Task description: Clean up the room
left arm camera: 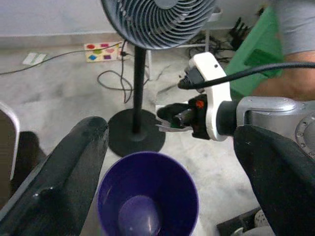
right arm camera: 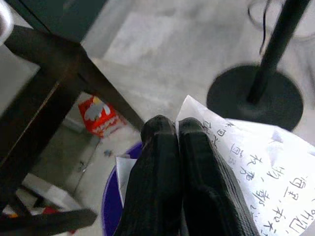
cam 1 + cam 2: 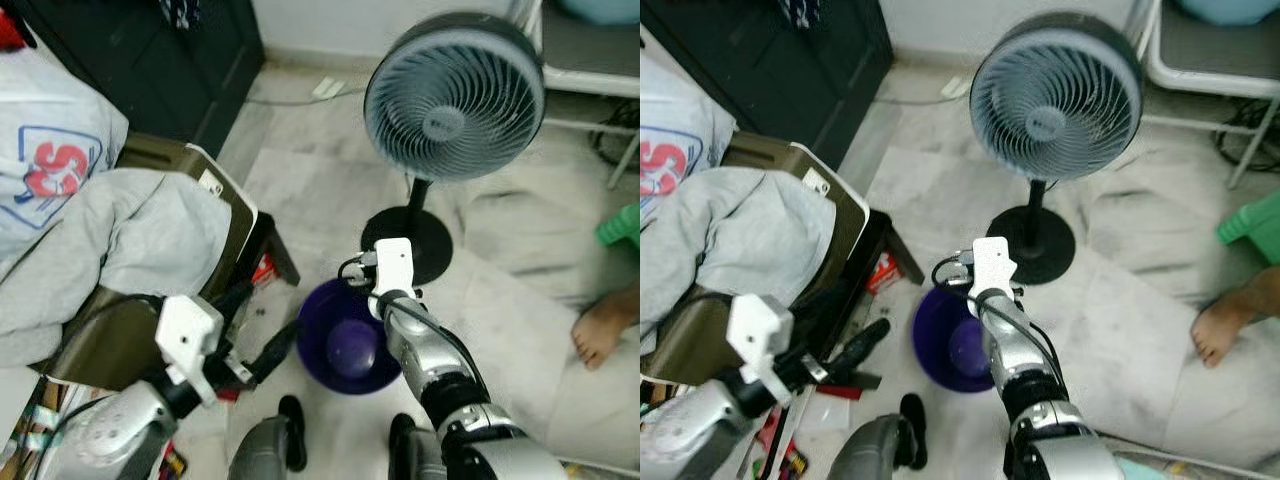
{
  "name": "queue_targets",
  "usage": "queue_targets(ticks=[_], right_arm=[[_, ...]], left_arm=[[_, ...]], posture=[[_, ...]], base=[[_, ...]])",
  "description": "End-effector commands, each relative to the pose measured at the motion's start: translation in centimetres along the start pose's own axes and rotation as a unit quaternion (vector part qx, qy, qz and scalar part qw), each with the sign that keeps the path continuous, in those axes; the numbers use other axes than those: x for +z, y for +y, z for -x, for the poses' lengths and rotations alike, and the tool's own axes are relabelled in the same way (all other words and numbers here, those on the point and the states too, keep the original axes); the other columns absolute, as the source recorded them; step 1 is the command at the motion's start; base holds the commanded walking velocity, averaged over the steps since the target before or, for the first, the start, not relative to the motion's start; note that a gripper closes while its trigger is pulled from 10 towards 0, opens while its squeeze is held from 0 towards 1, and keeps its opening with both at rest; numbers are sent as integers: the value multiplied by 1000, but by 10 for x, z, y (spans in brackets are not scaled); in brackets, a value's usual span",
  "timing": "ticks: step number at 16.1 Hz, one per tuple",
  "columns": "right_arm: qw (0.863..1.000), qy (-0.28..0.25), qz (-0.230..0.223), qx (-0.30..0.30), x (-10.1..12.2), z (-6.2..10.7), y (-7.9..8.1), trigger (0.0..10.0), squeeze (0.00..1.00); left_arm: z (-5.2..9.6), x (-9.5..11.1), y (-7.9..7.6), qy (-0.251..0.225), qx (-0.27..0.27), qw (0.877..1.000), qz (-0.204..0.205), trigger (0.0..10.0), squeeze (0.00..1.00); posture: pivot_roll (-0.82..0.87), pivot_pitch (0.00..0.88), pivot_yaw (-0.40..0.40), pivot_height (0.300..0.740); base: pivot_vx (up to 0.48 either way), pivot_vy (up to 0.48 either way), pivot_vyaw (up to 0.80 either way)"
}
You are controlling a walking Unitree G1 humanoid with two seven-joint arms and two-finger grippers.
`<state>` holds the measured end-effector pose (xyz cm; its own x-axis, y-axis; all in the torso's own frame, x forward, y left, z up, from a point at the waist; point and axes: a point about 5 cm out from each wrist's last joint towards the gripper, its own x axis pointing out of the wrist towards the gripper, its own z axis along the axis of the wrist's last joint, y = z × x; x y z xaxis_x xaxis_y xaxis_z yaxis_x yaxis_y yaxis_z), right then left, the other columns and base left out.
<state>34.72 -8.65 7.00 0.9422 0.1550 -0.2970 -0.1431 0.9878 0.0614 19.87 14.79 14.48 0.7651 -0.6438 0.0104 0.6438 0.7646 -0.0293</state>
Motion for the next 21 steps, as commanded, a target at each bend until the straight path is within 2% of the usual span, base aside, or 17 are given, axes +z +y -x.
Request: queue_targets(ticks=[1,3,6,10,11,12,18,21], right_arm=[[1000,22,-22,3,-10,1,8,10000,0],[998,38,-45,17,-14,0,17,10000,0],[998,48,-37,34,-19,1,33,10000,0],[996,64,-49,25,-23,0,29,10000,0],[996,66,-48,25,-23,0,28,10000,690],[996,67,-47,24,-23,0,28,10000,1000],[999,43,-33,4,-12,-4,18,10000,1000],[999,31,-19,-5,-7,-5,11,10000,1000]], left_arm=[[6,-1,0,15,3,1000,3,10000,0],[7,-1,1,25,2,1000,3,10000,0],[4,-2,-5,32,-10,999,3,10000,0],[0,-1,-8,31,-10,999,8,10000,0],[0,-1,-8,31,-8,999,9,10000,0],[0,-1,-8,31,-6,999,11,10000,0],[-1,-2,-5,34,8,999,17,10000,0],[-8,-5,0,28,16,999,14,10000,0]], posture=[[305,418,160,740],[298,424,164,740],[282,429,158,740],[280,435,149,740],[279,436,146,740],[279,435,146,740],[262,427,137,740],[242,425,124,740]], base=[[0,0,0],[0,0,0],[0,0,0],[0,0,0],[0,0,0],[0,0,0],[0,0,0],[0,0,0]])
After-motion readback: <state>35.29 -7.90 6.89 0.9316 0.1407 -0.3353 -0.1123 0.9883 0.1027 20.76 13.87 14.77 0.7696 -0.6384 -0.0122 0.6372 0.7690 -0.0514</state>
